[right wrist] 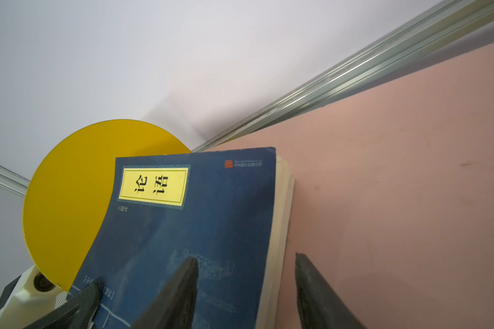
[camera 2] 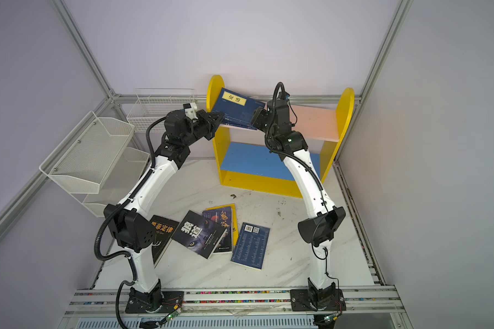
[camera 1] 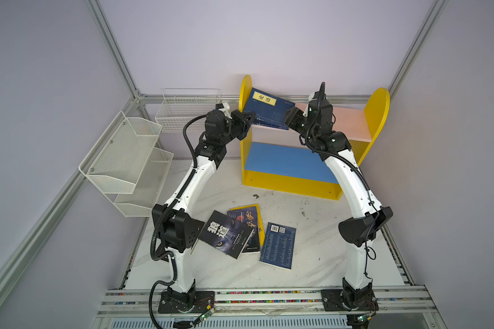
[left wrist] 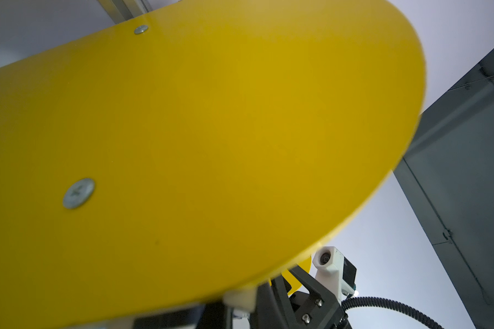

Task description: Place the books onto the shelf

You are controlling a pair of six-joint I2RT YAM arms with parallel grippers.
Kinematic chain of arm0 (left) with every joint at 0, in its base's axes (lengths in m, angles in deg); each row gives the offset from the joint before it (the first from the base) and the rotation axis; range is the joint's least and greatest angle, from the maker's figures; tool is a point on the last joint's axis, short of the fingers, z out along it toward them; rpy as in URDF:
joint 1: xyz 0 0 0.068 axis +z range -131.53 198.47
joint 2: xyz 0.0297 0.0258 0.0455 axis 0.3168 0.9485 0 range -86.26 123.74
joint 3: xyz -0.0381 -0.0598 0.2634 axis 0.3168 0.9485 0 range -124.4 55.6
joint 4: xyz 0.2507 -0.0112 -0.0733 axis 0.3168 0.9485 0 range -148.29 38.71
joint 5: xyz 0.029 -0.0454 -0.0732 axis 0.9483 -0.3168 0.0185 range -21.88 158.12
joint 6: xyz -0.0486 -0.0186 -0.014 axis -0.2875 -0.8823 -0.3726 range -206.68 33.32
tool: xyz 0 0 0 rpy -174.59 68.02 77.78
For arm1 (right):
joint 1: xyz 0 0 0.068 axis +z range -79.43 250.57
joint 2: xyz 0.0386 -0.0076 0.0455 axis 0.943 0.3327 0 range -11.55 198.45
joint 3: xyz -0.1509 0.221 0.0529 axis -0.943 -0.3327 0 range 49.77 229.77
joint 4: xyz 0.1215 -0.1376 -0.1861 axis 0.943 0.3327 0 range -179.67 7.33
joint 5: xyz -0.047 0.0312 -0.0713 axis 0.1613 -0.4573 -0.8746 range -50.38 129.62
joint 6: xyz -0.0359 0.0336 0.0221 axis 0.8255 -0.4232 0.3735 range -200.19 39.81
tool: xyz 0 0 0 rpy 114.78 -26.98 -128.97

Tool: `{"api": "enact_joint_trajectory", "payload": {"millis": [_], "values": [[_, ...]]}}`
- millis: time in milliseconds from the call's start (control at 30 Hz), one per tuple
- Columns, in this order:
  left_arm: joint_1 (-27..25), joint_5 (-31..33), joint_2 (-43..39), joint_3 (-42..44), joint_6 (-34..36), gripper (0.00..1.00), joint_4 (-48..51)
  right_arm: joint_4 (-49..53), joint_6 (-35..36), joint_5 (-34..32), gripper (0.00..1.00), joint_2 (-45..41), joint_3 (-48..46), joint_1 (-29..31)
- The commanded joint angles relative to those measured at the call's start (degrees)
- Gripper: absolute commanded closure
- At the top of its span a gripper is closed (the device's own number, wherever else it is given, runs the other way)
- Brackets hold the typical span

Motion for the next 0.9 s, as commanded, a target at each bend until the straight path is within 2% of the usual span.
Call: {"api": "enact_joint_trajectory", "payload": {"millis": [0, 433, 667, 700, 767, 867], "values": [[0.07, -0.48, -1.82, -3.63, 1.2, 1.0, -1.38, 5.1, 0.85, -2.66, 0.44, 2.76, 0.93, 0.45], [0.08, 2.68, -6.28, 2.63, 3.07, 0.8, -2.05, 7.03, 2.68, -4.57, 0.46, 4.89, 1.41, 0.66], [0.05, 3.92, -8.82, 6.94, 3.57, 0.8, -2.72, 6.63, 4.0, -5.17, 0.46, 4.65, 1.45, 0.67], [0.12, 4.09, -9.15, 6.98, 4.23, 0.79, -1.88, 6.48, 4.38, -5.25, 0.46, 4.66, 1.57, 0.65], [0.14, 4.27, -9.56, 7.37, 5.16, 0.68, -0.97, 6.5, 4.71, -5.5, 0.46, 4.95, 2.2, 0.66], [0.14, 4.47, -10.96, 9.36, 6.18, 0.62, -0.4, 6.52, 5.02, -5.41, 0.46, 5.35, 2.76, 0.57]]}}
